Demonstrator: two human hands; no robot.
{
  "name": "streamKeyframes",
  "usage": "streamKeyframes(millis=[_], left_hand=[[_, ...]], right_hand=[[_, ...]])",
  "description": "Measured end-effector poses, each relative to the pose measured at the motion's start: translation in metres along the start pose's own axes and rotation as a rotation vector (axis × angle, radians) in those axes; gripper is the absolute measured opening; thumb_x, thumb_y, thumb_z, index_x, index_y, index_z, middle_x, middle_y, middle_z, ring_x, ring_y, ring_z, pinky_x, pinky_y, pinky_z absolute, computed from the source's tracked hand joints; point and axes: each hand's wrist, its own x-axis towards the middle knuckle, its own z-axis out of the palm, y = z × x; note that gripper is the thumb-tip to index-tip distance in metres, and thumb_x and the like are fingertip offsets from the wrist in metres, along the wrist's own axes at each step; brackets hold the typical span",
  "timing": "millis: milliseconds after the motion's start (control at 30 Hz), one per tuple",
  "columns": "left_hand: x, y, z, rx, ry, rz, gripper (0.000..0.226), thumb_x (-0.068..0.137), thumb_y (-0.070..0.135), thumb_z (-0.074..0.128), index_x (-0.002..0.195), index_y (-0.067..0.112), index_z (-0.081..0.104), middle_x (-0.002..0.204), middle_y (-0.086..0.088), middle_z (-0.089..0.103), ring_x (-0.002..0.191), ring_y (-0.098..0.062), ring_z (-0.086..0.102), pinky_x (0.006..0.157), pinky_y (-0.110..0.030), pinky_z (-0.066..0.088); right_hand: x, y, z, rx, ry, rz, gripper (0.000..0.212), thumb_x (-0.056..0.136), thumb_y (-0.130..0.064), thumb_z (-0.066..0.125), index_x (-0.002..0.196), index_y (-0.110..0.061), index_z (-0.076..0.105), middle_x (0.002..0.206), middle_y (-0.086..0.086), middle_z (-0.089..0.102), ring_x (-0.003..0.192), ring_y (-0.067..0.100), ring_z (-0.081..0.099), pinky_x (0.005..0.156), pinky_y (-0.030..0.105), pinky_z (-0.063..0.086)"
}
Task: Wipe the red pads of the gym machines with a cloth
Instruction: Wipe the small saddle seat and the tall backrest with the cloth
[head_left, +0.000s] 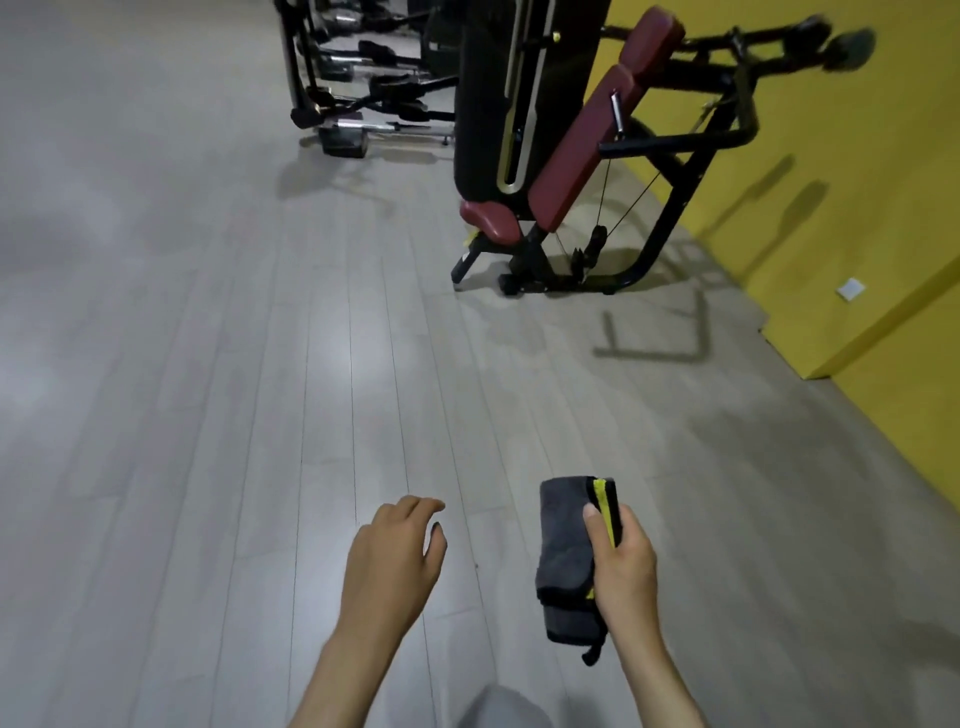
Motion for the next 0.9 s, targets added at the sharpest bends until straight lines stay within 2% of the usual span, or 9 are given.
streamKeyframes(millis=[267, 367, 633, 767, 900], left_hand=[[0.202, -0.037, 0.018, 0.042, -0.075, 0.061, 0.026, 0.09, 0.024, 0.07, 0.116, 0.028, 0.071, 0.109, 0.012, 0.071, 0.089, -0.015, 0.067, 0.066, -0.03, 0.054], [0.291, -0.05, 0.016, 0.08, -0.084, 0.069, 0.027, 0.091, 0.025, 0.069, 0.118, 0.028, 0.07, 0.11, 0.013, 0.071, 0.091, -0.015, 0.067, 0.067, -0.031, 0.054], [0.513, -0.089, -0.013, 0.101, -0.027, -0.016, 0.025, 0.094, 0.022, 0.066, 0.119, 0.025, 0.07, 0.112, 0.011, 0.07, 0.095, -0.016, 0.068, 0.071, -0.033, 0.055], [0.611, -0.115, -0.007, 0.094, -0.036, -0.023, 0.024, 0.093, 0.022, 0.068, 0.116, 0.026, 0.071, 0.109, 0.012, 0.071, 0.091, -0.017, 0.068, 0.067, -0.033, 0.054], [0.724, -0.147, 0.011, 0.088, -0.044, 0.01, 0.024, 0.09, 0.022, 0.071, 0.113, 0.027, 0.072, 0.104, 0.012, 0.071, 0.086, -0.017, 0.067, 0.062, -0.033, 0.054]], right_hand=[[0.18, -0.043, 0.091, 0.05, 0.074, 0.051, 0.021, 0.102, -0.037, 0.059, 0.088, -0.022, 0.063, 0.079, 0.0, 0.067, 0.077, 0.02, 0.064, 0.069, 0.04, 0.05], [0.261, -0.06, 0.136, 0.091, 0.053, 0.084, 0.023, 0.102, -0.034, 0.06, 0.085, -0.02, 0.062, 0.076, 0.003, 0.064, 0.074, 0.025, 0.061, 0.065, 0.037, 0.046], [0.455, -0.165, 0.251, 0.123, -0.03, 0.041, 0.021, 0.101, -0.035, 0.061, 0.086, -0.02, 0.062, 0.078, 0.005, 0.065, 0.076, 0.026, 0.062, 0.066, 0.04, 0.049], [0.537, -0.204, 0.302, 0.112, -0.019, 0.024, 0.023, 0.101, -0.033, 0.062, 0.081, -0.02, 0.06, 0.073, 0.005, 0.061, 0.067, 0.018, 0.056, 0.062, 0.038, 0.045], [0.624, -0.227, 0.362, 0.065, -0.035, 0.046, 0.021, 0.101, -0.034, 0.062, 0.085, -0.02, 0.062, 0.077, 0.008, 0.063, 0.075, 0.031, 0.062, 0.064, 0.042, 0.05]])
